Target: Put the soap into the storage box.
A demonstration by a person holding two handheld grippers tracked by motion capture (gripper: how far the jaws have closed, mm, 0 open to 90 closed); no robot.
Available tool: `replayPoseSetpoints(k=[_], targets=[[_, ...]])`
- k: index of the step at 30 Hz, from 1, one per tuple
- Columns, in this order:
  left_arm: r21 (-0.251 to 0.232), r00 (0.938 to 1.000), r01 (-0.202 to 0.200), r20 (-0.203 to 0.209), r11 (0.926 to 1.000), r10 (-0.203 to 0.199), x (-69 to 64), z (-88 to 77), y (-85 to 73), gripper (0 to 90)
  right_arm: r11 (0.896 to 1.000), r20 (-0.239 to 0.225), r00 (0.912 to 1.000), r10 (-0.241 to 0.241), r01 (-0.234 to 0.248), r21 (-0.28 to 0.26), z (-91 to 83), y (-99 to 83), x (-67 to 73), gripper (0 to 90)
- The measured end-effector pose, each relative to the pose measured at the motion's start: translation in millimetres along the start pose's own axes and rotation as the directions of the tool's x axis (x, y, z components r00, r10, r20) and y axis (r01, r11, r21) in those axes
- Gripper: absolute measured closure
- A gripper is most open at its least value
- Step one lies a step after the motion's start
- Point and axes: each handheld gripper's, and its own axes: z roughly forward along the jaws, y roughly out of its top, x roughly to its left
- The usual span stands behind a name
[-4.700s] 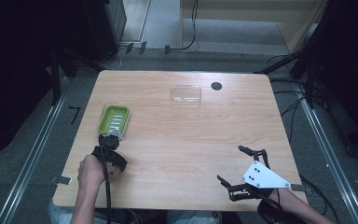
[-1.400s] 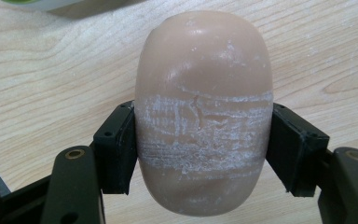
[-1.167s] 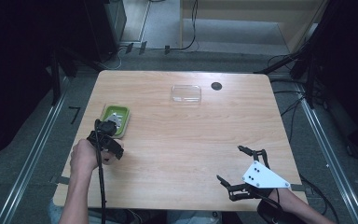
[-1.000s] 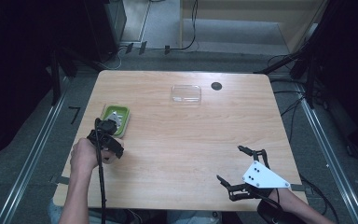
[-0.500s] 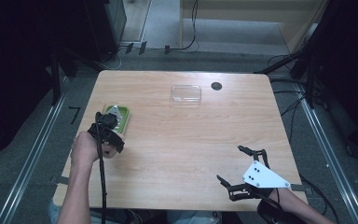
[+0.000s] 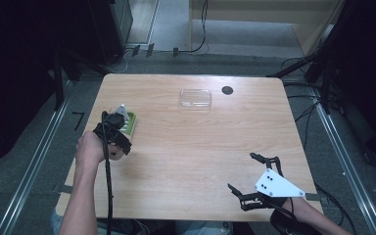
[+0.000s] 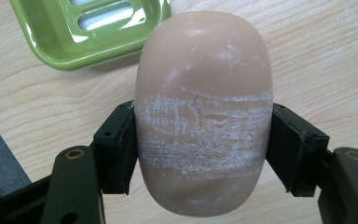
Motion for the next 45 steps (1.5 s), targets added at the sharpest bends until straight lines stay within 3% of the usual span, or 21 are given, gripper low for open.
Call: replayPoseSetpoints(k=[14,45], targets=[[-0.001,0.9997,-0.025,0.000,0.9997,0.025,-1.6,-0.6,14.7,33.3,1.000,0.002,1.0000,0.003,-0.003,-0.001,-0.1,-0.1,-0.1,0.0],[-0.020,0.9998,-0.018,0.002,0.9996,0.018,9.8,-14.5,42.1,33.3,1.000,0.002,1.0000,0.002,-0.002,-0.003,-0.4,-0.3,-0.4,0.0]])
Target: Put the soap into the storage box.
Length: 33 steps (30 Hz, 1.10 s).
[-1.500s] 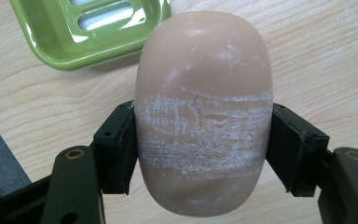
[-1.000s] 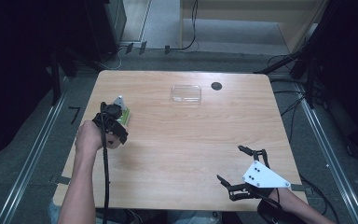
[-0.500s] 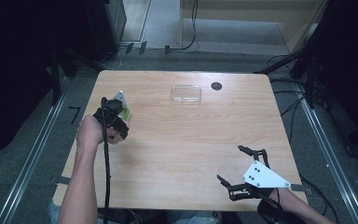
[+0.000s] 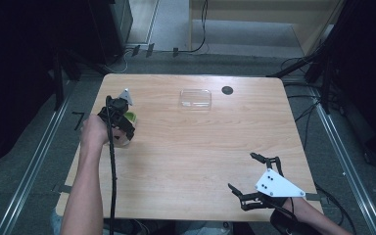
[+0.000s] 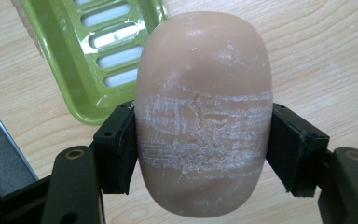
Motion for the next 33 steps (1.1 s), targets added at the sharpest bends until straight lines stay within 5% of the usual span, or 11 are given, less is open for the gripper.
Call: replayPoseSetpoints(k=[18,33], targets=[[-0.008,0.9998,0.020,0.004,0.9998,-0.020,9.5,-1.6,14.8,33.3,1.000,0.000,1.0000,-0.001,0.001,-0.001,0.1,-0.1,0.0,0.0],[-0.012,0.9965,0.083,0.001,0.9965,-0.083,26.8,13.7,24.4,33.3,1.000,-0.001,1.0000,0.001,-0.001,-0.001,0.5,-0.2,-0.2,0.0]])
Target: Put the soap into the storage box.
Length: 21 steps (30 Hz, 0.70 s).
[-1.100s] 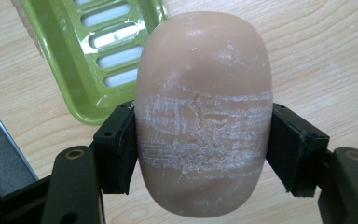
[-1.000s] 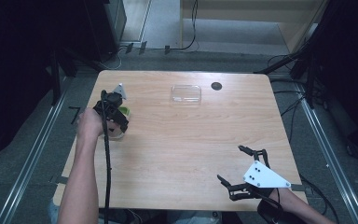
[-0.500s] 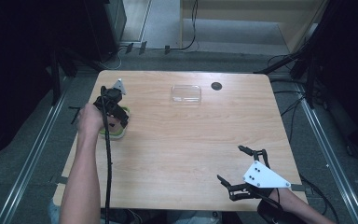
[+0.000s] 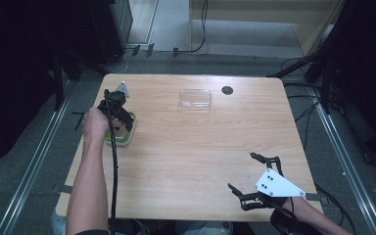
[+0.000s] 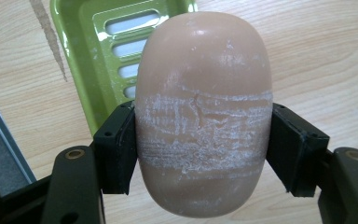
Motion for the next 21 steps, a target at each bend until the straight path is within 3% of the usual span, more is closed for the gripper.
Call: replayPoseSetpoints(k=[21], targets=[[-0.001,0.9973,0.073,-0.002,0.9973,-0.073,18.1,28.5,5.8,33.3,1.000,-0.003,1.0000,-0.001,0.001,0.001,0.1,0.0,0.1,0.0]])
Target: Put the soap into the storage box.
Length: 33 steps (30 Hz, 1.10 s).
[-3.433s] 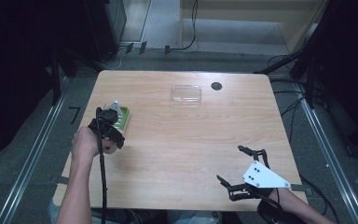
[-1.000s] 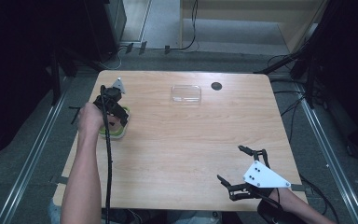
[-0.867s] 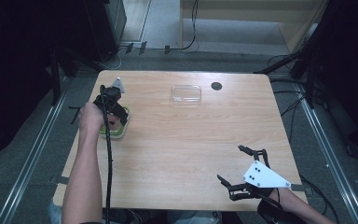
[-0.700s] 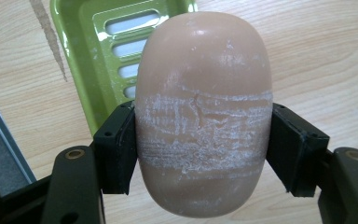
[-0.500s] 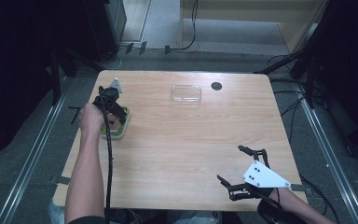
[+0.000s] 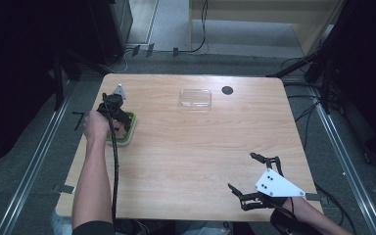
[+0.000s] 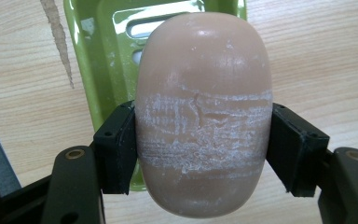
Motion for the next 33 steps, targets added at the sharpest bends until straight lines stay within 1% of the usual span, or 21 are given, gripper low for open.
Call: replayPoseSetpoints(k=[2,6,9,11,13,17,29,33], targets=[[0.001,1.0000,-0.001,-0.001,1.0000,0.001,1.2,1.9,0.8,33.3,1.000,0.000,1.0000,0.000,0.000,0.000,0.0,0.0,0.0,0.0],[0.006,0.9999,0.008,-0.006,0.9999,-0.008,4.3,5.7,1.8,33.3,1.000,0.000,1.0000,0.001,-0.001,0.000,0.1,-0.1,0.0,0.0],[0.014,0.9997,0.024,-0.005,0.9996,-0.023,7.6,8.0,2.3,33.3,1.000,0.002,1.0000,0.002,-0.002,0.001,0.0,-0.1,0.0,0.0],[0.026,0.9997,0.023,-0.005,0.9994,-0.023,8.9,10.3,2.6,33.2,1.000,0.003,1.0000,0.003,-0.003,0.001,-0.1,-0.2,-0.1,0.0],[0.023,0.9995,0.033,-0.006,0.9992,-0.032,10.0,11.5,3.0,33.3,1.000,0.002,1.0000,0.003,-0.003,0.001,-0.1,-0.2,-0.2,0.0],[0.032,0.9995,0.031,-0.007,0.9990,-0.031,10.3,14.5,4.4,33.3,1.000,0.003,1.0000,0.006,-0.006,0.002,-0.3,-0.3,-0.1,0.0],[0.023,0.9985,0.049,-0.025,0.9985,-0.048,12.1,19.3,6.5,33.2,1.000,0.003,1.0000,0.002,-0.002,0.001,-0.2,-0.4,-0.4,0.0],[0.018,0.9986,0.046,-0.026,0.9988,-0.045,12.8,20.7,7.5,33.2,1.000,0.003,1.0000,0.003,-0.003,0.001,-0.1,-0.4,-0.3,0.0]])
